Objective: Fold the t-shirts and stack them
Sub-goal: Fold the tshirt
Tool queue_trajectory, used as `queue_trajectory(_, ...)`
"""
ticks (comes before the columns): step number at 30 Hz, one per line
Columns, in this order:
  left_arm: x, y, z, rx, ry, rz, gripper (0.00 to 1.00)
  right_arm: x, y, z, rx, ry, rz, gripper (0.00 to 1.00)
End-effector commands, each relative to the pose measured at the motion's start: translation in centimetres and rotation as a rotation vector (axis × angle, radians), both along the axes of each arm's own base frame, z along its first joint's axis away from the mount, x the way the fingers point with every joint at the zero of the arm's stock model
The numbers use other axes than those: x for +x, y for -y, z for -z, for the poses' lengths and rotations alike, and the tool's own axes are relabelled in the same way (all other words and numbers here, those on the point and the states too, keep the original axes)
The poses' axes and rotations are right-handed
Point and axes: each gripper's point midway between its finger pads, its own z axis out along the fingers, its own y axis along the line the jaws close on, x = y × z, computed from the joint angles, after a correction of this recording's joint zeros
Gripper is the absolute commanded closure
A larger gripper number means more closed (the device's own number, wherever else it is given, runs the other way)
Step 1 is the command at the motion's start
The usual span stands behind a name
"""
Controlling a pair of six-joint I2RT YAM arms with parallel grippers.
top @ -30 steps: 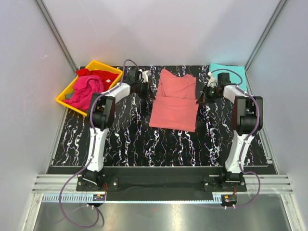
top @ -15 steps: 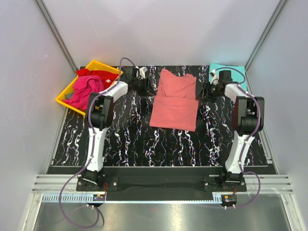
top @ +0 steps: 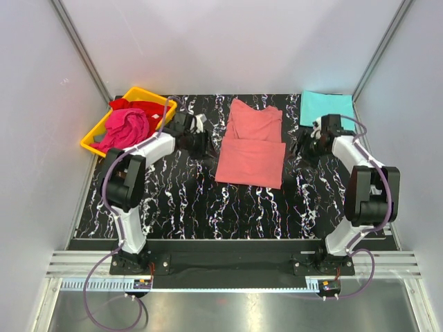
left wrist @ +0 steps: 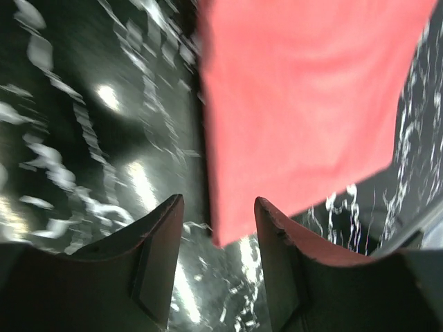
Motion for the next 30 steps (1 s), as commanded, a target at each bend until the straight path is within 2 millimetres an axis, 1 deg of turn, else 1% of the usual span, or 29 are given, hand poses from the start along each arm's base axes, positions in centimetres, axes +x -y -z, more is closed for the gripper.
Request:
queue_trajectory(1, -1.7, 1.4, 1.0, -0.024, 0.001, 0.045, 0.5, -2.8, -0.3, 1.9, 0.013, -0.099, 0.076, 0.33)
queue_trajectory(2, -2.3, 1.6, 1.6, -0.028, -0.015, 0.048, 0.5, -3.2, -0.8, 2.1, 0.055, -0.114, 0.093, 0.33)
queue_trajectory(3, -2.6, 1.7, 2.1, -0.028, -0.031, 0.048, 0.5, -3.4, -1.1, 2.4, 0.072, -0.125, 0.102, 0.29)
queue_trajectory(4, -2.8, 1.7, 2.4, -0.024, -0.038, 0.048, 0.5, -4.1, -1.4, 3.2, 0.084, -0.141, 0.112, 0.24)
queue_trajectory(5, -3.0, 1.7, 2.9, -0.017, -0.05, 0.039, 0.51, -4.4, -1.6, 3.5, 0.091, -0.149, 0.123, 0.22)
queue_trajectory(8, -3.5, 1.9, 3.5, -0.008, -0.07, 0.025, 0.51, -5.1, -2.0, 4.6, 0.084, -0.167, 0.168, 0.22)
queue_trajectory(9, -3.6, 2.0, 3.8, 0.002, -0.079, 0.022, 0.51, -5.5, -3.1, 4.7, 0.076, -0.166, 0.135, 0.23)
queue_trajectory(11, -4.2, 2.1, 4.5, 0.024, -0.102, 0.024, 0.52, -6.0, -3.6, 5.4, 0.048, -0.179, 0.122, 0.23)
queue_trajectory(15, -5.1, 2.0, 5.8, 0.056, -0.133, 0.029, 0.53, -6.4, -3.4, 6.4, 0.022, -0.182, 0.126, 0.28)
queue_trajectory(16, -5.4, 2.0, 6.0, 0.063, -0.143, 0.028, 0.54, -6.5, -3.3, 6.5, 0.019, -0.184, 0.127, 0.32)
queue_trajectory(17, -5.9, 2.0, 6.4, 0.068, -0.155, 0.035, 0.55, -6.6, -3.2, 6.6, 0.006, -0.187, 0.13, 0.33)
queue_trajectory(18, -6.2, 2.0, 6.5, 0.071, -0.163, 0.036, 0.6, -6.6, -3.1, 6.6, 0.0, -0.186, 0.133, 0.35)
queue_trajectory(20, -6.8, 1.8, 6.9, 0.084, -0.176, 0.04, 0.62, -7.0, -2.9, 6.9, -0.012, -0.191, 0.135, 0.4)
queue_trajectory(21, -6.8, 1.7, 7.0, 0.099, -0.173, 0.034, 0.65, -7.0, -2.9, 6.9, -0.012, -0.187, 0.131, 0.42)
queue_trajectory(22, -7.0, 1.6, 7.1, 0.107, -0.176, 0.032, 0.69, -7.1, -2.9, 7.3, -0.013, -0.191, 0.126, 0.44)
queue_trajectory(23, -7.1, 1.6, 7.2, 0.112, -0.178, 0.035, 0.71, -7.3, -3.2, 7.6, -0.011, -0.198, 0.107, 0.53)
queue_trajectory(25, -7.3, 1.6, 7.4, 0.116, -0.185, 0.041, 0.82, -7.3, -3.4, 8.2, -0.002, -0.208, 0.088, 0.62)
queue_trajectory(26, -7.4, 1.7, 7.5, 0.117, -0.189, 0.046, 0.87, -7.4, -3.5, 8.5, 0.005, -0.211, 0.074, 0.73)
queue_trajectory(28, -7.5, 1.8, 7.6, 0.122, -0.193, 0.048, 0.99, -7.4, -3.6, 8.9, 0.007, -0.212, 0.057, 0.84)
queue_trajectory(29, -7.6, 1.7, 7.5, 0.126, -0.197, 0.048, 1.0, -7.6, -3.7, 9.0, 0.014, -0.211, 0.042, 0.92)
queue_trajectory(30, -7.5, 1.5, 7.6, 0.141, -0.198, 0.041, 1.0, -7.6, -3.8, 9.0, 0.017, -0.207, 0.032, 0.96)
